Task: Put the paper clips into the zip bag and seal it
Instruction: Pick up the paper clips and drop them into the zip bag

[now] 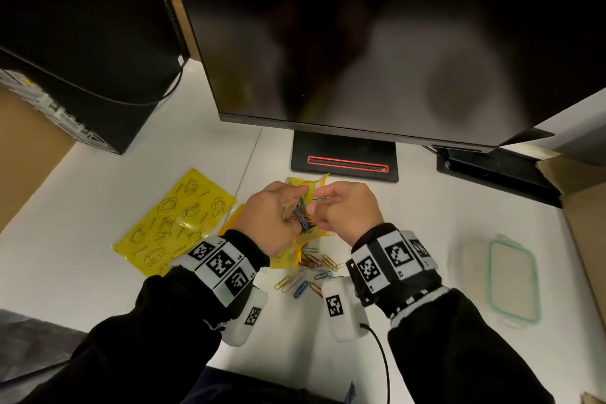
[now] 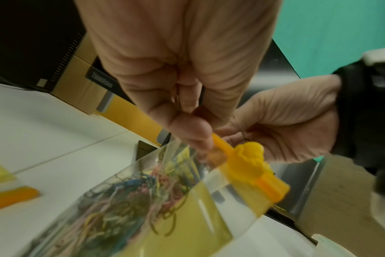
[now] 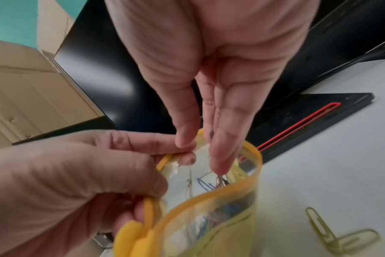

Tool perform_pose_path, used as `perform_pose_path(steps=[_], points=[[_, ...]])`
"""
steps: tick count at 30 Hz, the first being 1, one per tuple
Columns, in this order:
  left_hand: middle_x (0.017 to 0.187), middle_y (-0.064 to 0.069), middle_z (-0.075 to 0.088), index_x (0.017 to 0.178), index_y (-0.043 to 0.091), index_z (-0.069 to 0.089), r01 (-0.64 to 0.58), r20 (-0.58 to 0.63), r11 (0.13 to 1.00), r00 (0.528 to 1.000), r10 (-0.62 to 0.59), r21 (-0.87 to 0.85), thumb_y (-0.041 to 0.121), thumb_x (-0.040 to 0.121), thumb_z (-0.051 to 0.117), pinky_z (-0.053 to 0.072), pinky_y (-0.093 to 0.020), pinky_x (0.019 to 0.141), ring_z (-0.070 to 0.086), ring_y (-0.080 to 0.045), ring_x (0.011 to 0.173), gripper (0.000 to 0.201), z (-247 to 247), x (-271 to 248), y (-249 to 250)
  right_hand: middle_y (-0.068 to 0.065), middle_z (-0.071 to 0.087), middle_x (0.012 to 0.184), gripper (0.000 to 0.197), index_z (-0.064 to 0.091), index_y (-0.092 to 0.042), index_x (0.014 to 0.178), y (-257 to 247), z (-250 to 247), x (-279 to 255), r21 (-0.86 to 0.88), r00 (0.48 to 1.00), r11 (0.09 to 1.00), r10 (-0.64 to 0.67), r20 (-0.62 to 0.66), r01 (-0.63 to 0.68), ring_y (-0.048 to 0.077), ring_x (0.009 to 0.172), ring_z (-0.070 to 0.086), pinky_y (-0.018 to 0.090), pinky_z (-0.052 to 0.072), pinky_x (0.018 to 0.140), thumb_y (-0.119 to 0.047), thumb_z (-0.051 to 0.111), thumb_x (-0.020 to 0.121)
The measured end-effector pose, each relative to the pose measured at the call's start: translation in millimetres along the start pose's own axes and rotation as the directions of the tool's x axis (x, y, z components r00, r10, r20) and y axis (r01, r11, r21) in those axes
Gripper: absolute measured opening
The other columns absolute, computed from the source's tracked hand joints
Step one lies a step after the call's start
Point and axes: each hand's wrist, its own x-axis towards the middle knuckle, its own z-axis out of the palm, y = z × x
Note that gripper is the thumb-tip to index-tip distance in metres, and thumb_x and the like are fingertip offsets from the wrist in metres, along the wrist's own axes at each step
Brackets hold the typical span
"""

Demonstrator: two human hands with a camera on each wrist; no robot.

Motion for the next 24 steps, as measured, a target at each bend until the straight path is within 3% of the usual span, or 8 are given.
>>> perform_pose_path(steps=[3,6,9,12,14,16,20,24], points=[[0.127,0.000,0.054,0.126,0.020,0.054,0.016,-0.014,1.000,1.000,-0.016,-0.018,0.001,0.074,0.059,0.040,-0.015,0.082,0.061,-0.027,0.091,0.055,-6,3,-1,0.009,0.068,0.070,0.013,0.067,-0.008,0.079,1,-7,-4,0.114,0.998,0.993,-0.035,-0.049,0.040,0.022,0.058,0.066,0.032,0.059,0.060,0.001,0.058,0.082],[0.125,0.002,0.056,0.123,0.021,0.056,0.031,-0.052,0.999,0.998,-0.032,-0.022,0.003,0.074,0.059,0.041,-0.017,0.084,0.060,-0.024,0.095,0.053,-13,6,-3,0.003,0.064,0.063,0.023,0.066,-0.013,0.069,12,-11,2,0.130,0.982,0.988,-0.054,-0.182,0.079,0.017,0.049,0.059,0.027,0.055,0.050,-0.003,0.053,0.085],[0.122,0.003,0.058,0.119,0.021,0.059,0.048,-0.116,0.996,0.992,-0.057,-0.079,0.001,0.074,0.059,0.045,-0.022,0.083,0.062,-0.027,0.092,0.049,-24,8,-5,-0.003,0.065,0.069,0.023,0.065,-0.023,0.071,42,-5,12,-0.093,0.958,0.987,-0.147,-0.248,0.127,0.021,0.065,0.062,0.028,0.053,0.065,-0.007,0.054,0.084],[0.122,0.003,0.058,0.118,0.021,0.061,0.033,-0.184,0.991,0.981,-0.056,-0.126,0.000,0.075,0.059,0.049,-0.028,0.086,0.059,-0.021,0.080,0.048,-38,10,-5,0.008,0.060,0.123,0.036,0.059,-0.017,0.117,65,17,5,-0.551,0.957,0.783,-0.254,0.141,0.289,0.027,0.111,0.056,0.031,0.045,0.097,-0.002,0.048,0.087],[0.120,0.003,0.060,0.117,0.022,0.061,0.028,-0.219,0.989,0.974,-0.059,-0.146,-0.001,0.074,0.057,0.050,-0.030,0.088,0.055,-0.018,0.077,0.048,-46,11,-4,0.004,0.023,0.154,0.054,0.030,-0.019,0.143,74,37,-4,-0.658,0.853,0.565,-0.181,0.490,0.498,0.024,0.140,0.025,0.033,0.025,0.114,-0.007,0.044,0.091],[0.118,0.002,0.061,0.116,0.023,0.061,0.031,-0.237,0.989,0.969,-0.065,-0.146,-0.001,0.074,0.057,0.052,-0.034,0.089,0.058,-0.020,0.078,0.049,-52,13,-3,-0.002,-0.006,0.158,0.060,0.006,-0.021,0.148,81,56,-9,-0.658,0.740,0.387,-0.105,0.664,0.646,0.022,0.145,-0.003,0.038,0.007,0.119,-0.020,0.038,0.097],[0.118,0.000,0.062,0.118,0.024,0.060,0.054,-0.240,0.990,0.967,-0.083,-0.127,0.001,0.076,0.058,0.053,-0.037,0.088,0.065,-0.026,0.091,0.048,-57,11,-3,-0.006,-0.020,0.155,0.062,-0.010,-0.022,0.146,99,73,-10,-0.719,0.738,0.231,0.007,0.675,0.655,0.020,0.143,-0.018,0.045,-0.007,0.118,-0.043,0.022,0.097],[0.122,0.005,0.057,0.119,0.026,0.059,0.080,-0.233,0.989,0.966,-0.108,-0.128,0.003,0.077,0.059,0.054,-0.028,0.075,0.066,-0.023,0.087,0.048,-58,9,-10,-0.006,-0.022,0.154,0.081,-0.013,-0.025,0.145,115,55,-8,-0.752,0.782,0.258,-0.023,0.623,0.607,0.019,0.144,-0.016,0.043,-0.008,0.115,-0.060,-0.008,0.072]])
